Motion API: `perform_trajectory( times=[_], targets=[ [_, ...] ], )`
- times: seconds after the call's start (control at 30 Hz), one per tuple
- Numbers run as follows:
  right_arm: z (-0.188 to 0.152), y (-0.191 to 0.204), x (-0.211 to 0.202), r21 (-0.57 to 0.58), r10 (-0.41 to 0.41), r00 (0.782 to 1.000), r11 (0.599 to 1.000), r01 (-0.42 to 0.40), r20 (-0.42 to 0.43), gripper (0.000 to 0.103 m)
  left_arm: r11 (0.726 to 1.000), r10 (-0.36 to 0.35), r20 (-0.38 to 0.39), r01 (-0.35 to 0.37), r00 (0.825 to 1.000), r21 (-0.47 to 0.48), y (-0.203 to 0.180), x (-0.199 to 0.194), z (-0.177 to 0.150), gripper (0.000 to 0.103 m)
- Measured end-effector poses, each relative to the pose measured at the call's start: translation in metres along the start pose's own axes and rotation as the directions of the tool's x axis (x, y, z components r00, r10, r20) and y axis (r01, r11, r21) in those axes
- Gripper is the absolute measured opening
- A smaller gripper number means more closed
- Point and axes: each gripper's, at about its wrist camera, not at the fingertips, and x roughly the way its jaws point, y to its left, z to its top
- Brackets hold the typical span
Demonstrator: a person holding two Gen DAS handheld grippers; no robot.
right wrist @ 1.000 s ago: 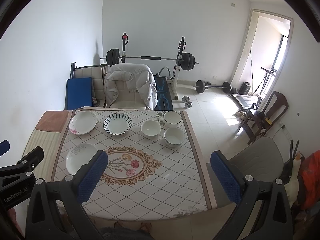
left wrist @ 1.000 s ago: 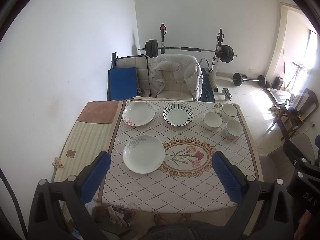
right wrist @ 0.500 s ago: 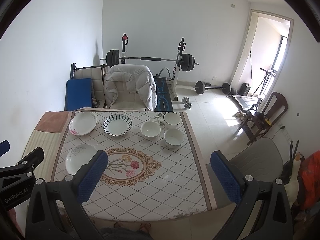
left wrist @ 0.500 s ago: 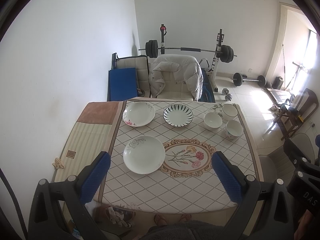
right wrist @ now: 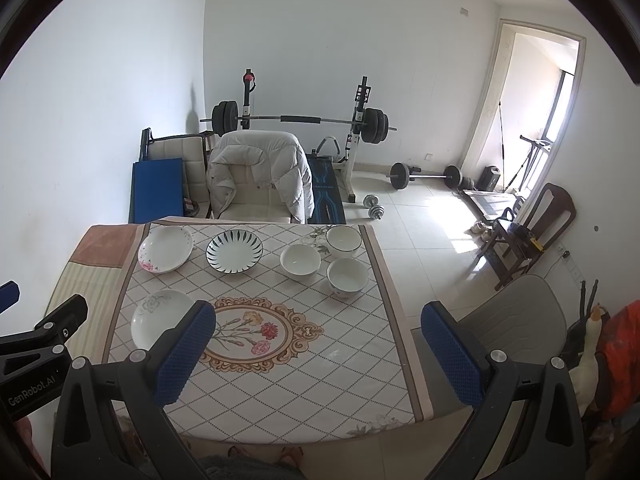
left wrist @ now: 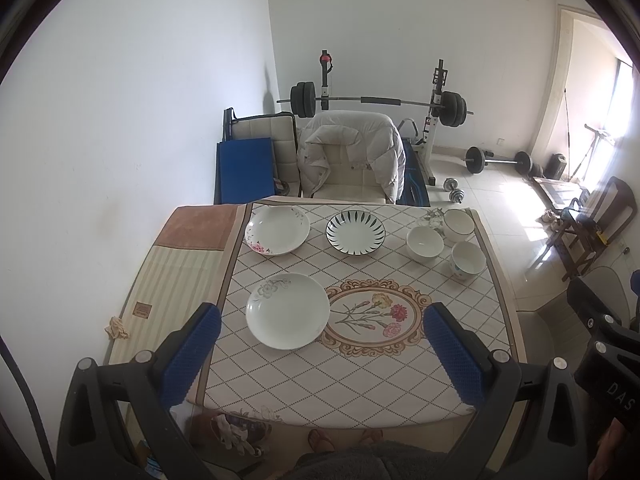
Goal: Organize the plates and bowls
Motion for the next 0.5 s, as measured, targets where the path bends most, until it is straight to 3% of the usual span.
perform_trajectory(
  times=[0.3, 0.4, 0.5],
  targets=[
    [0.000, 0.000, 0.002, 0.012, 0.008, 1.000, 1.000, -0.008, -0.002, 0.103, 1.000, 0.001, 0.006, -0.001, 1.000, -0.008, -0.001, 0.005, 0.004, 0.103],
    [0.000, -0.009, 0.013, 0.042, 0.029, 0.999, 0.999, -0.028, -0.014, 0.103, 0.999, 0.020, 0.017, -0.019, 1.000, -0.029, 0.007, 0.023, 0.008, 0.103],
    [0.000, -0.017, 0.039, 0.080, 0.087, 0.996, 0.993, -0.084, -0.032, 0.103, 0.995, 0.074, -0.042, -0.076, 0.996, -0.060, 0.024, 0.062, 0.012, 0.103]
  ],
)
